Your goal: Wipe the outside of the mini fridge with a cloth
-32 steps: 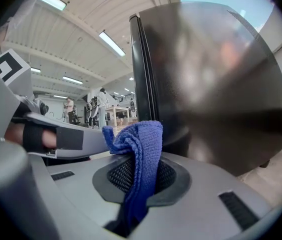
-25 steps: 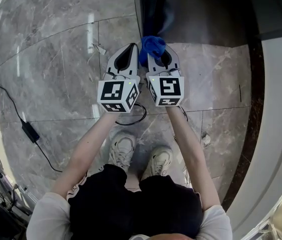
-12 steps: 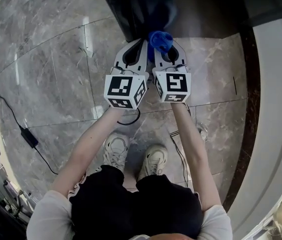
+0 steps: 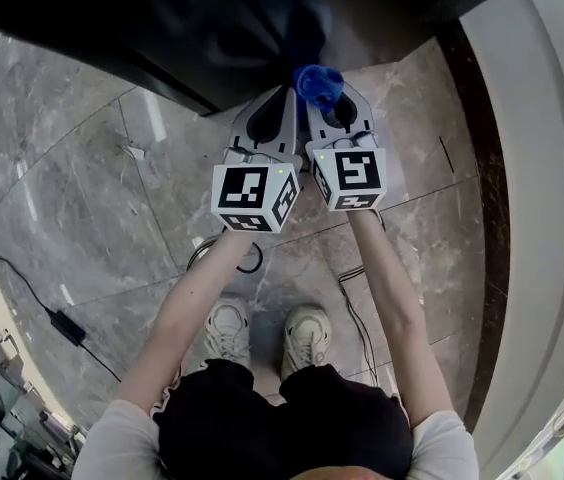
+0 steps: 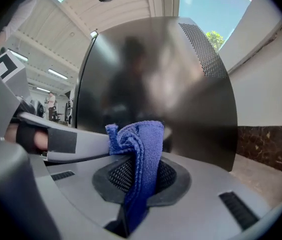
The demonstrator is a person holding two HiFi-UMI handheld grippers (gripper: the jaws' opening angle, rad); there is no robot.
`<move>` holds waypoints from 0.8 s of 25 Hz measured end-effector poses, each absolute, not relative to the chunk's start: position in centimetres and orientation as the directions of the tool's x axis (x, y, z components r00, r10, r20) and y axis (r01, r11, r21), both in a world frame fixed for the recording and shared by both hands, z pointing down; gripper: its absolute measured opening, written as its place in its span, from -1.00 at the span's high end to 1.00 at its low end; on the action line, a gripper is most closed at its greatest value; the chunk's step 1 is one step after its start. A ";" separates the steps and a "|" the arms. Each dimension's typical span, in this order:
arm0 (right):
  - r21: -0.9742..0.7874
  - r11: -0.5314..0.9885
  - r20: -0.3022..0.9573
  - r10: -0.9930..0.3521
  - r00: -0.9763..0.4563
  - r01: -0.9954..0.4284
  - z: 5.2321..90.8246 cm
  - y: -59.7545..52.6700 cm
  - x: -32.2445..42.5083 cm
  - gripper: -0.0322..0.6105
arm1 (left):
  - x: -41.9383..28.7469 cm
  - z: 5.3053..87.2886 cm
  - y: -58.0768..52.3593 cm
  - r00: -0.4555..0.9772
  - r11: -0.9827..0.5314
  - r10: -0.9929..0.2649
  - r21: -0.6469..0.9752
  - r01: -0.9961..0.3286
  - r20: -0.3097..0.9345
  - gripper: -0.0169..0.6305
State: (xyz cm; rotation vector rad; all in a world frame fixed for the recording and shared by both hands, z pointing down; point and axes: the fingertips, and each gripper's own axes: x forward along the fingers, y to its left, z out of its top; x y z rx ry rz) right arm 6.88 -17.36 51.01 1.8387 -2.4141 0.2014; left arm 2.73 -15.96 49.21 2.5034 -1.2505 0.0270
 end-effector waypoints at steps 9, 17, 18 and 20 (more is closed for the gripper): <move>0.013 0.086 0.158 -0.984 -0.083 -0.996 50.9 -18.9 17.0 0.74 | 9.2 48.3 -18.1 0.685 -0.632 -0.719 0.303 -0.713 0.115 0.93; 0.029 0.010 0.172 -0.985 -0.005 -1.000 51.2 -19.1 21.9 0.74 | 13.6 48.4 -18.0 0.745 -0.692 -0.660 0.304 -0.654 0.100 0.93; 0.027 0.003 0.174 -0.985 0.002 -1.000 51.4 -19.1 22.2 0.74 | 13.9 48.6 -18.0 0.748 -0.695 -0.656 0.304 -0.652 0.102 0.93; 0.021 -0.015 0.178 -0.984 0.018 -1.000 51.6 -19.3 22.9 0.74 | 14.0 48.8 -18.0 0.750 -0.696 -0.653 0.304 -0.650 0.108 0.93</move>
